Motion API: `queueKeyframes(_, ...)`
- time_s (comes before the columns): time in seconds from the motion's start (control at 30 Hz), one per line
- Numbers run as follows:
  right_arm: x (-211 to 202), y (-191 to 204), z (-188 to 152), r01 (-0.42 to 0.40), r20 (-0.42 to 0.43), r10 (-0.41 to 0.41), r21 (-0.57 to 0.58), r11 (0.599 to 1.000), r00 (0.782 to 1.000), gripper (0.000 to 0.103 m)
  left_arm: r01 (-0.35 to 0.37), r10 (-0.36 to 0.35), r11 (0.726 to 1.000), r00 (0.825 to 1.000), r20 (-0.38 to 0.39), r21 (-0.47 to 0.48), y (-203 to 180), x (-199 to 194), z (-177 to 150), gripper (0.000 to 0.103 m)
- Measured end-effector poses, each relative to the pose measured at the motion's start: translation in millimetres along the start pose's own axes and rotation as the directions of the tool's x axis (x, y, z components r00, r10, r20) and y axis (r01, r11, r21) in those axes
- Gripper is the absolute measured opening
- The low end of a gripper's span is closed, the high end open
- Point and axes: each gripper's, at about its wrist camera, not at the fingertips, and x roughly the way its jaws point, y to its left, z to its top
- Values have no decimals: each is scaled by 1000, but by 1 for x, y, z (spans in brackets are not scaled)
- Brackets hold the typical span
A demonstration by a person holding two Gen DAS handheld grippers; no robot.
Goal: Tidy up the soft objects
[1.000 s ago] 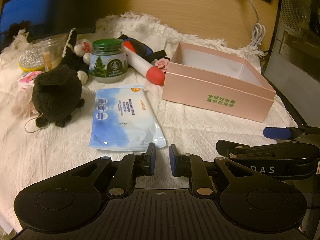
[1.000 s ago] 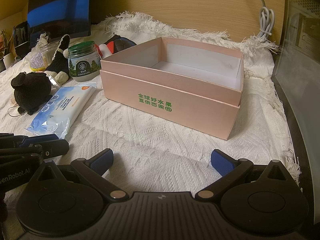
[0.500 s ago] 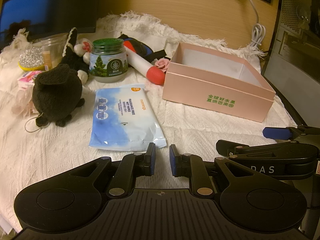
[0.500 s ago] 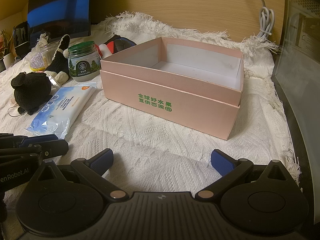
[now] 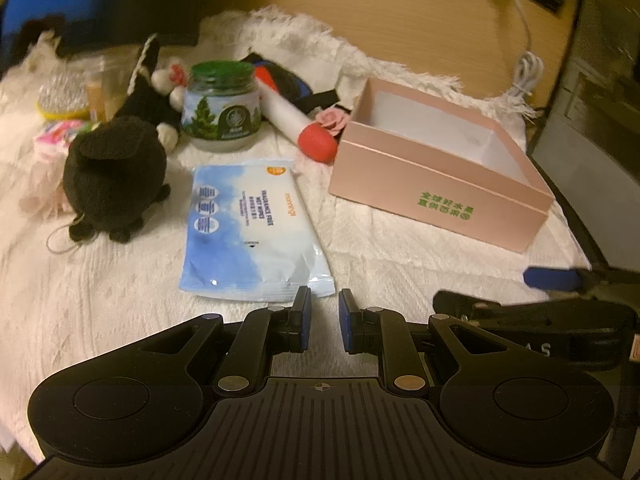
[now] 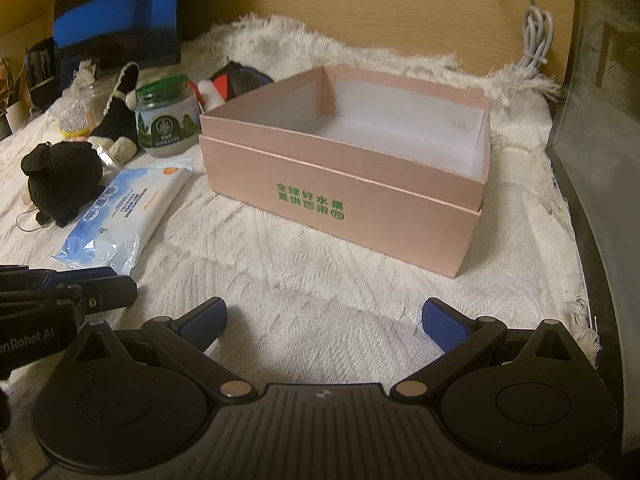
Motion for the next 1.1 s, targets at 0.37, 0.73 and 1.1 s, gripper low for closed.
queueKeyframes(0.37, -2, 3, 4, -12, -79, 10, -22, 1000, 997, 103, 169, -169, 985, 984, -48, 9, 25, -33, 27, 20)
queueKeyframes(0.73, -8, 10, 5, -54, -104, 48, -59, 997, 993, 103, -96, 110, 984, 990, 86, -149, 142, -83, 90, 20)
queueKeyframes(1.1, -47, 66, 23, 7, 53, 3, -177, 984, 999, 103, 71, -84, 969, 995, -46, -237, 176, -33, 119, 21)
